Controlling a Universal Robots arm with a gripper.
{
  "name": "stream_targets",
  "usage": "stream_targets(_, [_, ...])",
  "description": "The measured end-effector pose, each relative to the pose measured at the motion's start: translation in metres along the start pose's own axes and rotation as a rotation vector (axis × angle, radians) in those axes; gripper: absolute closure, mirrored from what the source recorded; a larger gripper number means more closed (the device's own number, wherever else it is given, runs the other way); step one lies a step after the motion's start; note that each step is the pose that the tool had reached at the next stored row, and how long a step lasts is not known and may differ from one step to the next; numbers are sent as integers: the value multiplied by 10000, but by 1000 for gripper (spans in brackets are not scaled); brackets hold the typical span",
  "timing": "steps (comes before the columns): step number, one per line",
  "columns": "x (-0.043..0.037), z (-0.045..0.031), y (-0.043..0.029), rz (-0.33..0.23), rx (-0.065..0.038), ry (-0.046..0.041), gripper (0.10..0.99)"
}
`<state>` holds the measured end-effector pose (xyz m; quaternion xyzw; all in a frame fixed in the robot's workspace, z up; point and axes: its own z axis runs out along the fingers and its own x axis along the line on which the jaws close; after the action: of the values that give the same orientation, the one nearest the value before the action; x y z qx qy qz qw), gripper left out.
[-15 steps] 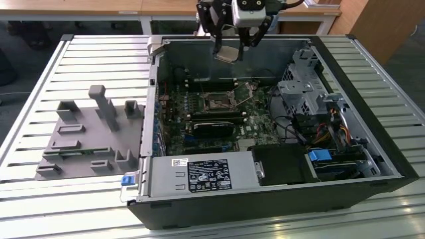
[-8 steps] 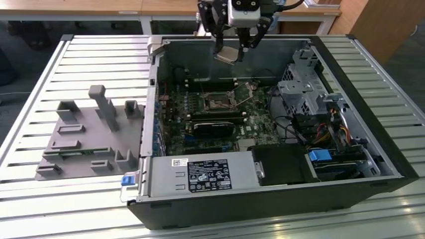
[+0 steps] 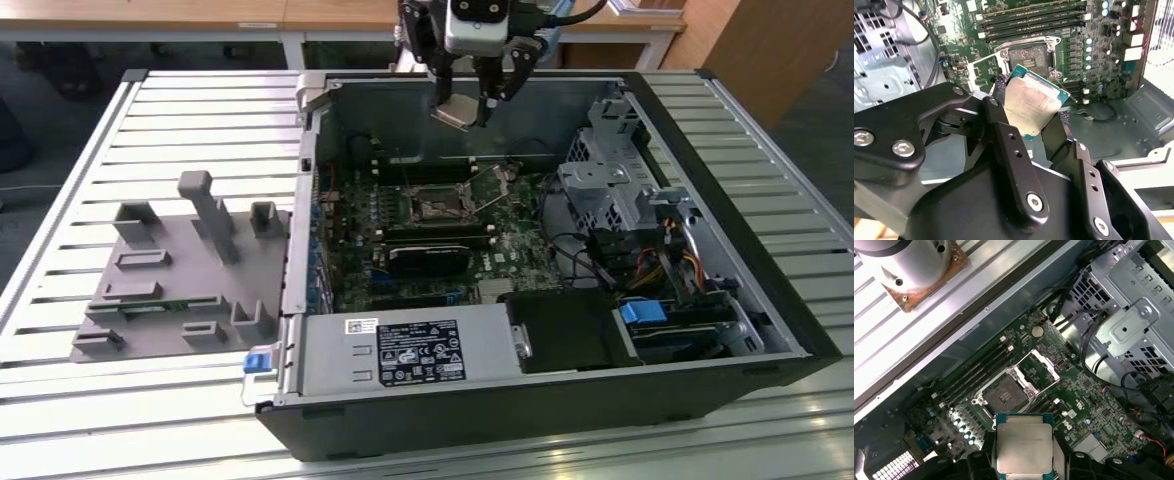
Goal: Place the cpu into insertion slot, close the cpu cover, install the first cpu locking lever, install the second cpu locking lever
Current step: 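Place the cpu into insertion slot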
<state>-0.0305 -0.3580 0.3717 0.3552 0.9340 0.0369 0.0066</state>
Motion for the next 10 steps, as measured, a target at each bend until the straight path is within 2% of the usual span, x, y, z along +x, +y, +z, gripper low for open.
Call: stream_targets(10, [0,16,-1,1553,-6,-128,549])
